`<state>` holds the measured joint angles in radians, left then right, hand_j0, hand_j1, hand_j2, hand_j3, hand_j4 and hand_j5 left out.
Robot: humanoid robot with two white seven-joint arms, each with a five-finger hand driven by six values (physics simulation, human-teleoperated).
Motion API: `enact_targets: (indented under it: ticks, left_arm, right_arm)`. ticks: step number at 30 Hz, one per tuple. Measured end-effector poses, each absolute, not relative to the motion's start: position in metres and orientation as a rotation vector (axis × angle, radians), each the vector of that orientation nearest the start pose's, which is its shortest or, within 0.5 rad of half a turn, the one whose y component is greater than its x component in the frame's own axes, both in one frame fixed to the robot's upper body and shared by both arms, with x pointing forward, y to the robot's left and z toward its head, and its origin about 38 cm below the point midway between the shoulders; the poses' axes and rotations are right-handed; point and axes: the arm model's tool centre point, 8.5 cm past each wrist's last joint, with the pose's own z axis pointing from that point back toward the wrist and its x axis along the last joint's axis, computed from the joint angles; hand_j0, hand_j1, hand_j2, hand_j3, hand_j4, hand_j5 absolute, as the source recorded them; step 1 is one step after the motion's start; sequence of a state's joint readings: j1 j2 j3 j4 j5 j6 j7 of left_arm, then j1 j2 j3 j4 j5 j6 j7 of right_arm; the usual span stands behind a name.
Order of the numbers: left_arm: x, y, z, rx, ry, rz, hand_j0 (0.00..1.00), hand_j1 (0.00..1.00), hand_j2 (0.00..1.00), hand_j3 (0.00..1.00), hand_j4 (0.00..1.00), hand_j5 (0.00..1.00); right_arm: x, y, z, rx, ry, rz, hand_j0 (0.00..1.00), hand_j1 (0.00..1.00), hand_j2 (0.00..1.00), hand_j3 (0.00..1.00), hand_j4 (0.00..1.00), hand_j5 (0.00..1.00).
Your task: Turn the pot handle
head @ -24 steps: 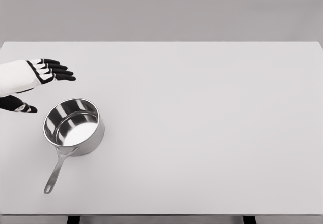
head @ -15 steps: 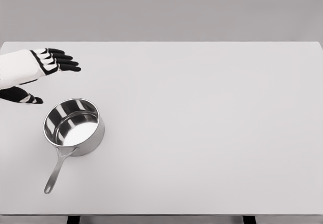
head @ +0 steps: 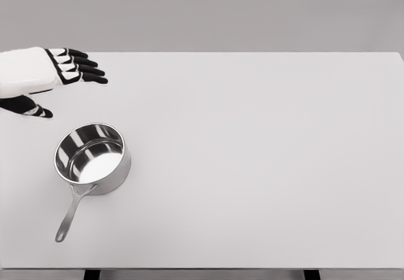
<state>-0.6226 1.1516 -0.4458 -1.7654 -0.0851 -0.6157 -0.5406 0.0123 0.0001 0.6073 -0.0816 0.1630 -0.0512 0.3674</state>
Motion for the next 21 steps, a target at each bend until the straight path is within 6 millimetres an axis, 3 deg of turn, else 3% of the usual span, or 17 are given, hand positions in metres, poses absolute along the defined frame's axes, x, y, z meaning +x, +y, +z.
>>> enact_targets:
  ticks: [5, 10, 16, 21]
  left_arm:
    - [0.381, 0.284, 0.408, -0.588, 2.017, 2.663, 1.0, 1.0, 1.0, 1.0, 1.0, 1.0]
    - [0.382, 0.265, 0.343, -0.289, 2.062, 2.766, 1.0, 1.0, 1.0, 1.0, 1.0, 1.0]
    - [0.376, 0.247, 0.294, -0.064, 2.133, 2.788, 1.0, 1.0, 1.0, 1.0, 1.0, 1.0]
    - [0.369, 0.244, 0.269, 0.04, 2.189, 2.797, 1.0, 1.0, 1.0, 1.0, 1.0, 1.0]
  right_arm:
    - [-0.001, -0.229, -0.26, 0.308, 0.058, 0.779, 1.0, 1.0, 1.0, 1.0, 1.0, 1.0]
    - [-0.001, -0.229, -0.26, 0.308, 0.058, 0.779, 1.0, 1.0, 1.0, 1.0, 1.0, 1.0]
    - [-0.001, -0.229, -0.26, 0.308, 0.058, 0.779, 1.0, 1.0, 1.0, 1.0, 1.0, 1.0]
    - [-0.001, -0.229, -0.26, 0.309, 0.057, 0.779, 1.0, 1.0, 1.0, 1.0, 1.0, 1.0]
